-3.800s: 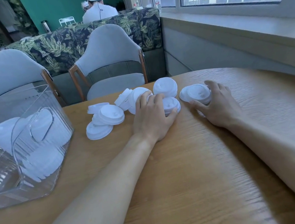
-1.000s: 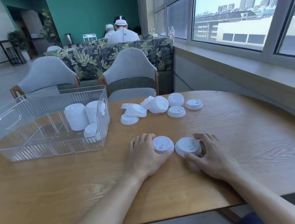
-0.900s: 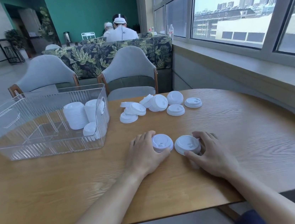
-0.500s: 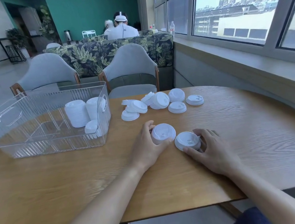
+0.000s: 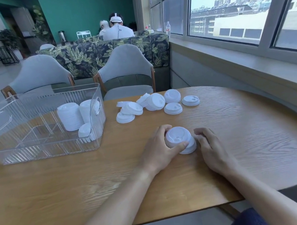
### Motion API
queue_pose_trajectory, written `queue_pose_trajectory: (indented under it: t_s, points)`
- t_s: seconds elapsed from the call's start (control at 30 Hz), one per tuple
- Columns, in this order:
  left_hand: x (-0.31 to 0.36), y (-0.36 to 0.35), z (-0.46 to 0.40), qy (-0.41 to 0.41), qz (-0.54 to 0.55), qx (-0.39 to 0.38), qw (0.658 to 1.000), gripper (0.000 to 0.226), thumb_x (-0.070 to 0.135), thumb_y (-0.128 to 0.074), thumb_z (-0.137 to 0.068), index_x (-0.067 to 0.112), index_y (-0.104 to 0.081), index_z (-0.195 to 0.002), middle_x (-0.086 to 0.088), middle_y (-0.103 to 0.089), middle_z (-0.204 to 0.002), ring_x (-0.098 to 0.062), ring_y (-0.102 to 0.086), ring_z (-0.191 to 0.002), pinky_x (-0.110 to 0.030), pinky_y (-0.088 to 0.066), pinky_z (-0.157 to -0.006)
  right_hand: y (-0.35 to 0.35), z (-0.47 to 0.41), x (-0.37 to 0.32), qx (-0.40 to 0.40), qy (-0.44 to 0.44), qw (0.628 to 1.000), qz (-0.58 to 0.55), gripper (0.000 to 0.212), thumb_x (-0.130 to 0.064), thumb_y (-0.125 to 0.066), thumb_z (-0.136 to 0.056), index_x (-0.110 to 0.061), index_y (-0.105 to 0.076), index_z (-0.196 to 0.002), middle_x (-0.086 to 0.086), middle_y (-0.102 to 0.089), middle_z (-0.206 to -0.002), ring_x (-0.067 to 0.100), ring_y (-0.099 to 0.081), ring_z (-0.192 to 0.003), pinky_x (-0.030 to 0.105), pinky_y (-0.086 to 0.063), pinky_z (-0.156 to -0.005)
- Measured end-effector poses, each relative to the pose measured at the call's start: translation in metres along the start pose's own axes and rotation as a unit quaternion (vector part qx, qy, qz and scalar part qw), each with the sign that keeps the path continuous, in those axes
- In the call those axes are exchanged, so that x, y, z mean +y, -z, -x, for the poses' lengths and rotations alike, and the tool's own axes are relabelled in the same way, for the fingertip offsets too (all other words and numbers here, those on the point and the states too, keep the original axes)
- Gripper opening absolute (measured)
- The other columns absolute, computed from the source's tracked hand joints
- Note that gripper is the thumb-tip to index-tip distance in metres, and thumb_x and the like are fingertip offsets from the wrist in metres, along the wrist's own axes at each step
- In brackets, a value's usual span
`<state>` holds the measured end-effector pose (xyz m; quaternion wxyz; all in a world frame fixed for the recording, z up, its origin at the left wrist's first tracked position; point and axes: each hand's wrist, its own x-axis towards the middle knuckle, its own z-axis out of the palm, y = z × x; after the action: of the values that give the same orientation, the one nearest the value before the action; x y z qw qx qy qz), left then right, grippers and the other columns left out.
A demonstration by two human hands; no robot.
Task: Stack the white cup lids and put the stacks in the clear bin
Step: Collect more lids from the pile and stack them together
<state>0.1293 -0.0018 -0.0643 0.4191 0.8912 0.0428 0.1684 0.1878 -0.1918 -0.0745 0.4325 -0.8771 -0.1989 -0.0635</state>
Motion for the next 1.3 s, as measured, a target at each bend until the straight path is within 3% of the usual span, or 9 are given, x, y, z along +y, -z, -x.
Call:
queue_pose_trajectory:
  t_s: [0.27, 0.53, 1.3]
  points:
    - [0.006, -0.007, -0.003, -0.035, -0.096, 0.012, 0.995, 0.063, 0.081, -0.068, -0.072, 0.037, -0.055, -0.117, 0.020, -0.056, -0.113, -0.004, -0.056, -0.107, -0.034, -0.050, -0.093, -0.004, -0.002, 0.002, 0.023, 0.016, 0.999, -0.018, 0.036, -0.045, -0.031, -0.097, -0.028, -0.060, -0.107, -0.014, -0.062, -0.106, 0.009, -0.056, -0.106, 0.041, -0.045, -0.097]
    - [0.005, -0.010, -0.004, -0.083, -0.187, -0.005, 0.979, 0.080, 0.081, -0.061, -0.080, 0.026, -0.053, -0.137, 0.014, -0.056, -0.132, -0.009, -0.048, -0.124, -0.035, -0.039, -0.107, -0.003, -0.002, 0.002, 0.006, 0.058, 0.997, 0.041, 0.028, -0.035, -0.042, -0.102, -0.029, -0.063, -0.120, -0.016, -0.063, -0.111, 0.011, -0.051, -0.116, 0.038, -0.043, -0.102]
    - [-0.002, -0.013, -0.008, -0.086, -0.239, -0.023, 0.967, 0.085, 0.083, -0.052, -0.084, 0.028, -0.050, -0.148, 0.014, -0.053, -0.135, -0.009, -0.043, -0.126, -0.030, -0.033, -0.106, -0.004, -0.001, 0.001, 0.011, 0.066, 0.994, 0.083, 0.035, -0.029, -0.048, -0.104, -0.023, -0.065, -0.133, -0.015, -0.064, -0.127, 0.008, -0.045, -0.122, 0.025, -0.037, -0.103]
